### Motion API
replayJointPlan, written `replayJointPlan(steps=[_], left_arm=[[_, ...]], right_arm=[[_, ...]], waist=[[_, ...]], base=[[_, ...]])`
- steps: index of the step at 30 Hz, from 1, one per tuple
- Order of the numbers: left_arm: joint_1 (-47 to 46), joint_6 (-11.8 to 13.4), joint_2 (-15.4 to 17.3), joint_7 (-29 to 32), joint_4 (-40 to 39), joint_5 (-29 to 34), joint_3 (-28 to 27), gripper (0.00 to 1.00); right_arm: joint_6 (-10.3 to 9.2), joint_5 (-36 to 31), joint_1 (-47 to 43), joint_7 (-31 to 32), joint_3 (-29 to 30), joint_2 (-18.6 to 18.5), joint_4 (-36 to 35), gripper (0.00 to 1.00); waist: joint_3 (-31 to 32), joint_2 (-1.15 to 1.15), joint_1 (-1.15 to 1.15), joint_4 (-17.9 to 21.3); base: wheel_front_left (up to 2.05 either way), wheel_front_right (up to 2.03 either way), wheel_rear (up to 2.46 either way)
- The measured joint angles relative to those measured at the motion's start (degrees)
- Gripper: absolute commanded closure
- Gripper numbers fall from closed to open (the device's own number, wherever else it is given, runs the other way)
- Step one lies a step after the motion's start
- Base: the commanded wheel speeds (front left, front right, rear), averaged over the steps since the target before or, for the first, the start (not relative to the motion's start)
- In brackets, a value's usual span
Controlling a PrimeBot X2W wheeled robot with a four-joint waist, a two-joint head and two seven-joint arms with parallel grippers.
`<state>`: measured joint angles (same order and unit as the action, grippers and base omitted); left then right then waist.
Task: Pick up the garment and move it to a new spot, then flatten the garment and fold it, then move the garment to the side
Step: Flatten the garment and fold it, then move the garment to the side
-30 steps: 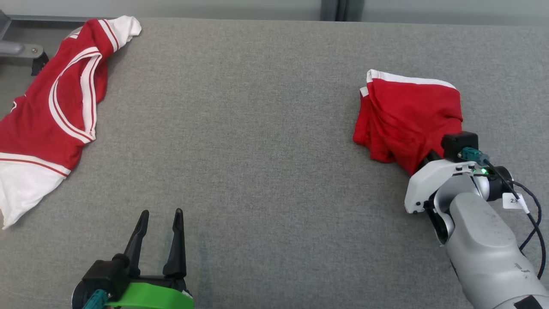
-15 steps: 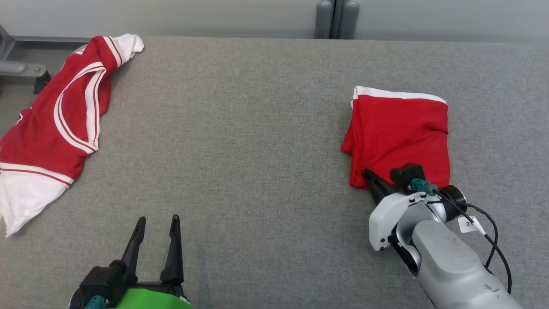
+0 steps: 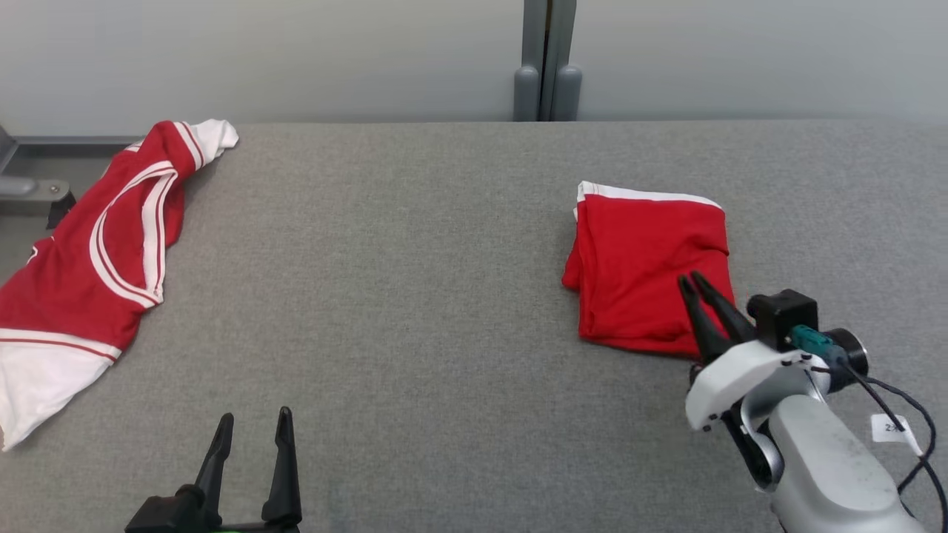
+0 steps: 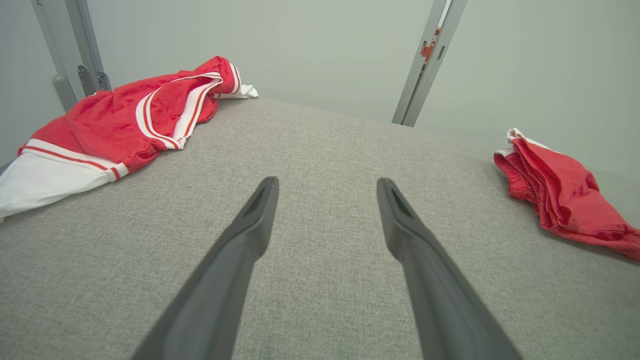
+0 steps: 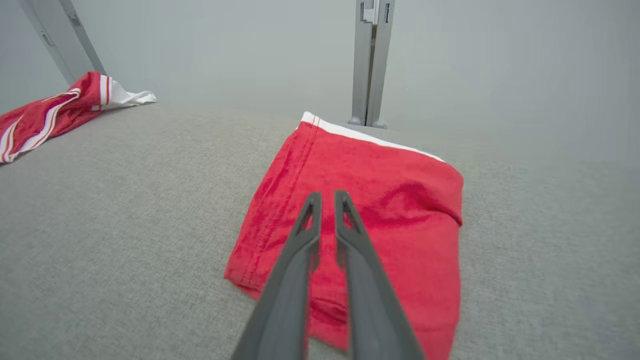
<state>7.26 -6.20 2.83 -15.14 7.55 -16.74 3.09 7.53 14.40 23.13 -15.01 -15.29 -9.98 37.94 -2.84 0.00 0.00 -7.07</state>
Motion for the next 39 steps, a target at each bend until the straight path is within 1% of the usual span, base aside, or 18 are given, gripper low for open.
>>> replayJointPlan(steps=[3,6,9,12,15,21,25,28,31,32,34,37,39], left_arm=[[1.59,-0.01,-0.01,0.00,0.07,0.55,-0.78,0.00],[2.95,-0.02,0.00,0.01,0.41,0.83,-1.46,0.00],[3.26,-0.26,-0.01,0.00,0.51,0.83,-2.11,0.00],[3.69,-0.33,0.00,0.00,0.62,0.81,-2.57,0.00],[4.15,-0.33,0.00,0.00,0.77,0.44,-2.82,0.00],[4.47,-0.33,-0.01,0.00,0.73,0.16,-2.98,0.00],[4.47,-0.34,0.00,0.00,0.73,0.15,-2.92,0.00],[4.47,-0.33,0.00,0.00,0.67,0.14,-2.86,0.00],[4.42,-0.34,-0.01,0.00,0.74,0.16,-2.44,0.00],[4.37,-0.36,-0.01,0.00,0.75,0.19,-2.32,0.00],[3.92,-0.42,0.00,0.00,0.69,0.24,-1.98,0.00],[2.19,-0.59,-0.01,0.00,0.46,0.25,-1.21,0.00],[1.29,-0.65,-0.01,0.00,0.43,0.25,-0.75,0.00]], right_arm=[[0.00,-2.05,-6.15,-0.03,4.95,-0.22,-7.94,0.00],[0.00,-4.72,-11.52,-0.03,8.96,-0.60,-12.98,0.00],[0.00,-6.01,-15.57,-0.03,12.55,-0.31,-17.03,0.00],[0.00,-6.94,-19.67,-0.03,14.50,0.25,-18.70,0.00],[0.00,-7.48,-22.43,-0.03,14.84,-0.16,-18.87,0.00],[0.00,-7.11,-24.13,-0.03,16.07,0.11,-19.26,0.00],[0.00,-6.66,-24.07,-0.03,16.21,0.67,-18.84,0.00],[0.00,-4.79,-23.12,-0.03,16.50,1.48,-17.70,0.00],[0.00,-3.10,-19.55,-0.03,17.19,1.58,-15.75,0.00],[0.00,-1.53,-17.83,0.41,16.96,1.62,-14.91,0.00],[0.01,0.66,-14.39,2.57,16.61,1.36,-14.11,0.00],[0.00,2.83,-7.19,9.70,15.44,-0.82,-13.58,0.00],[0.00,3.50,-3.38,15.12,15.90,-1.45,-12.58,0.00]], waist=[[1.40,0.00,0.00,1.06],[2.43,0.00,0.00,2.15],[3.25,0.00,0.00,3.03],[3.80,0.00,0.00,3.60],[4.03,0.00,0.00,3.89],[3.82,0.00,0.00,4.00],[3.64,0.00,0.00,3.93],[3.46,0.00,0.00,4.03],[2.93,0.00,0.00,4.12],[2.68,0.00,0.00,4.12],[2.01,0.00,0.00,4.09],[0.37,0.00,0.00,3.83],[-0.77,0.00,0.00,3.58]], base=[[0.00,0.00,0.00],[0.00,0.00,0.00],[0.00,0.00,0.00],[0.00,0.00,0.00],[0.00,0.00,0.00],[0.00,0.00,0.00],[0.00,0.00,0.00],[0.00,0.00,0.00],[0.00,0.00,0.00],[0.00,0.00,0.00],[0.00,0.00,0.00],[0.00,0.00,0.00],[0.00,0.00,0.00]])
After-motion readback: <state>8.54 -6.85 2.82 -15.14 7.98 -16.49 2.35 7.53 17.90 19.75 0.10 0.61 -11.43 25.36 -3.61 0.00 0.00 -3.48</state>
